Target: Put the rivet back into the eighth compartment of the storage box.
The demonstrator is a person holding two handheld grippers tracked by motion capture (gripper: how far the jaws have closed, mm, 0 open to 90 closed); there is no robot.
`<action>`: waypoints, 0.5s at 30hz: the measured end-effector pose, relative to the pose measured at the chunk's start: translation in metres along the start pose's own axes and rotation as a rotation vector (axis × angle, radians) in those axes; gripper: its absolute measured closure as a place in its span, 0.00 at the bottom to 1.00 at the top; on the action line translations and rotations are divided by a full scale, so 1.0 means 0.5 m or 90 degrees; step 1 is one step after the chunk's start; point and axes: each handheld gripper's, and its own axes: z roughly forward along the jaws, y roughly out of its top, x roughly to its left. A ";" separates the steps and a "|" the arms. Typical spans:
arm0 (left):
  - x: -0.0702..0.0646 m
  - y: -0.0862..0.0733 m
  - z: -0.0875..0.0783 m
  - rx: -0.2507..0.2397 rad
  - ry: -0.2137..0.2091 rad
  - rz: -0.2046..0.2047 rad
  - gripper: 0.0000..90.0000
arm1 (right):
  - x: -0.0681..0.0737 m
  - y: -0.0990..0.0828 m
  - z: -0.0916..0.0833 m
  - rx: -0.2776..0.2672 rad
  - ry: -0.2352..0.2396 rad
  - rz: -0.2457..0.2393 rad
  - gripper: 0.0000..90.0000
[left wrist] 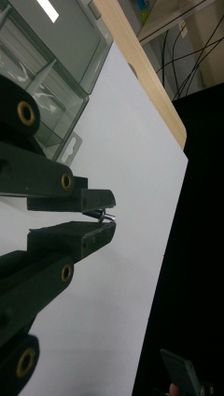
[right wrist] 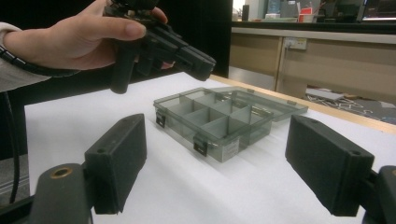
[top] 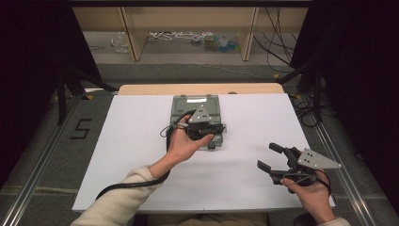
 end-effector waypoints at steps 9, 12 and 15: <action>0.010 0.005 0.014 -0.008 0.008 -0.013 0.91 | -0.001 0.000 0.000 -0.003 -0.001 -0.002 0.24; 0.014 0.004 0.018 -0.010 0.011 -0.018 0.91 | -0.001 0.000 0.000 0.000 -0.005 -0.003 0.24; 0.019 0.004 0.020 -0.011 0.015 -0.024 0.91 | -0.001 0.000 0.001 -0.003 -0.002 0.003 0.24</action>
